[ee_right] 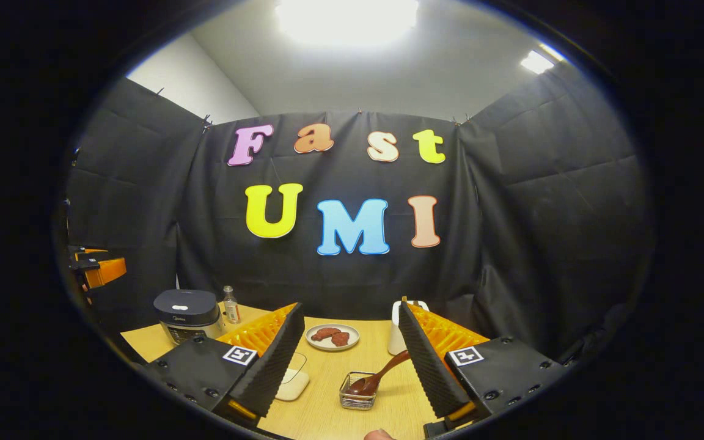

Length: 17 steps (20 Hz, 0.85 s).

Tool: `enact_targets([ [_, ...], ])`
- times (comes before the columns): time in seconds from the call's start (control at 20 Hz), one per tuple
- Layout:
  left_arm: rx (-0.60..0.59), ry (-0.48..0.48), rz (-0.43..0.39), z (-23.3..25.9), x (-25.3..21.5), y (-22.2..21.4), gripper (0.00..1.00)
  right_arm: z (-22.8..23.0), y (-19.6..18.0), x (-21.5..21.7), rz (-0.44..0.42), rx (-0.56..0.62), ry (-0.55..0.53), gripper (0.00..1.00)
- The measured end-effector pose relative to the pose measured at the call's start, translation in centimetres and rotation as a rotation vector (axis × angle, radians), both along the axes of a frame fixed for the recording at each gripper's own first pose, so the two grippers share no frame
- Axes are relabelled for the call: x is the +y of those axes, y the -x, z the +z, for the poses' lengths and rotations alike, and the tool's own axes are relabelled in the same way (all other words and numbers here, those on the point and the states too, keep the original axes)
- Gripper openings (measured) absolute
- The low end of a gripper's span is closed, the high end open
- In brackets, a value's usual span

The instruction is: Close the left gripper, press the button to open the rice cooker; take a wooden spoon from the chopstick holder with the right hand, scoop a spoonful of rice and pour it into the rice cooker, then put the wooden spoon back into the chopstick holder.

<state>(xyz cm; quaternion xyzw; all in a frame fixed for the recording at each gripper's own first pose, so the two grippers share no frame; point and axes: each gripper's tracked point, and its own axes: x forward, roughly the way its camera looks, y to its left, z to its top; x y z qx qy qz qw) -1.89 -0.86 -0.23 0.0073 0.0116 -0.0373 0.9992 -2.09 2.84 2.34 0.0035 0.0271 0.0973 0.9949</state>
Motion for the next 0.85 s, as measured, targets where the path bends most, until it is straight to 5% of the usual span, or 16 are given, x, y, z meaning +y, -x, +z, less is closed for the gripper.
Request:
enact_targets([
  [0.85,-0.032,0.015,-0.008,1.7,2.1,2.0,0.88,2.0,2.4,0.3,-0.044,-0.042,-0.017,0.98],
])
